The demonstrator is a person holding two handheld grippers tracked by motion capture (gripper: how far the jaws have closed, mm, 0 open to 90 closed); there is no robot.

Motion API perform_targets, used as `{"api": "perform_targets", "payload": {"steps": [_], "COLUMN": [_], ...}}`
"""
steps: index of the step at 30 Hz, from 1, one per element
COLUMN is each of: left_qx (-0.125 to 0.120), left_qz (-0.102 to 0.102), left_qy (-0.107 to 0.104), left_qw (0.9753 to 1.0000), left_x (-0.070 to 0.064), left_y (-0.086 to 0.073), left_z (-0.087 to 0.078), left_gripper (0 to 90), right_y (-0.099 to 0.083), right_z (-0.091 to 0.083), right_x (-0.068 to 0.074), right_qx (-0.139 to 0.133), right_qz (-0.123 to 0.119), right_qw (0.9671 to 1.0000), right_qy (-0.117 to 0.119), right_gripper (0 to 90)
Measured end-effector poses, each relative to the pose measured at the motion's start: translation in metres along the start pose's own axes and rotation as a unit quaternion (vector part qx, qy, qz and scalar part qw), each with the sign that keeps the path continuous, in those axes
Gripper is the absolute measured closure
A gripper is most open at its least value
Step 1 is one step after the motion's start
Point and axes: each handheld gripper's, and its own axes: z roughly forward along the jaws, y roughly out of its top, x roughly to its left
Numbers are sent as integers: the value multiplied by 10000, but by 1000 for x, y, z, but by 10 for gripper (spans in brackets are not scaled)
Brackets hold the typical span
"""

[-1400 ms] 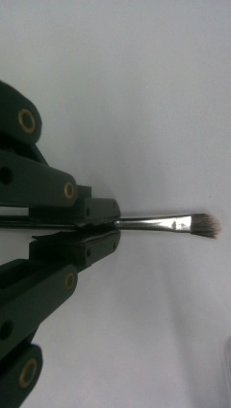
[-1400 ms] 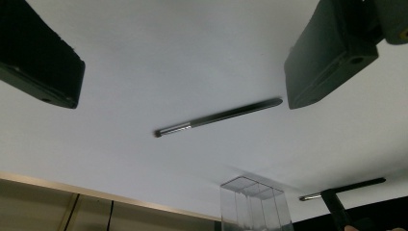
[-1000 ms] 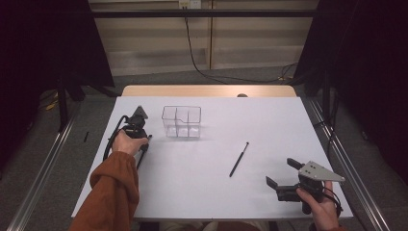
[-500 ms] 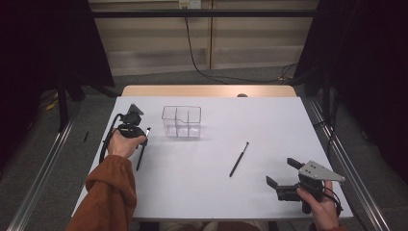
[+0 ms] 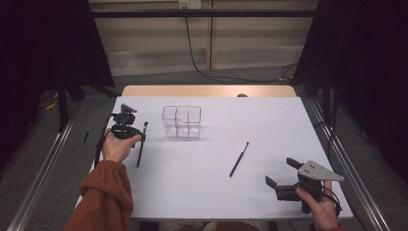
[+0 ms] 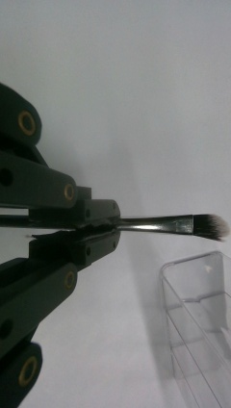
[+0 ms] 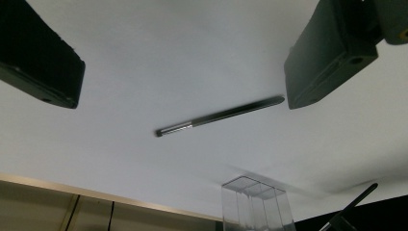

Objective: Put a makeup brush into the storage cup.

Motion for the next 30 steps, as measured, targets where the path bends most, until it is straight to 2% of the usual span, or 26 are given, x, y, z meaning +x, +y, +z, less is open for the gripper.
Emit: {"api": "perform_targets", "payload": {"steps": [7,10,14,16,18,24,26,30], "left_qx": [-454,-624,-842,-1060,-1242,-1616,-1732,-1994], "left_qz": [124,221,250,346,334,421,495,507], "left_qy": [-186,-262,-311,-226,-246,-407,-446,-550], "left_qw": [9987,9975,9956,9935,9914,9851,9826,9771], "left_x": [-2,-2,-3,-3,-3,-1,-2,-3], "left_y": [-5,-8,-12,-15,-18,-25,-27,-31], "left_z": [-10,-13,-16,-19,-21,-27,-29,-33], "left_gripper": [848,848,848,848,848,848,848,848], "right_y": [0,0,0,0,0,0,0,0], "right_z": [-1,-1,-1,-1,-1,-1,-1,-1], "right_x": [0,0,0,0,0,0,0,0], "right_qx": [-4,-9,-5,0,-4,-20,-20,-26], "right_qz": [2,3,-4,-2,-2,-4,-7,-4], "right_qw": [10000,10000,10000,10000,10000,10000,10000,10000], "right_qy": [7,6,0,-6,5,-1,3,9], "right_gripper": [0,0,0,0,0,0,0,0]}}
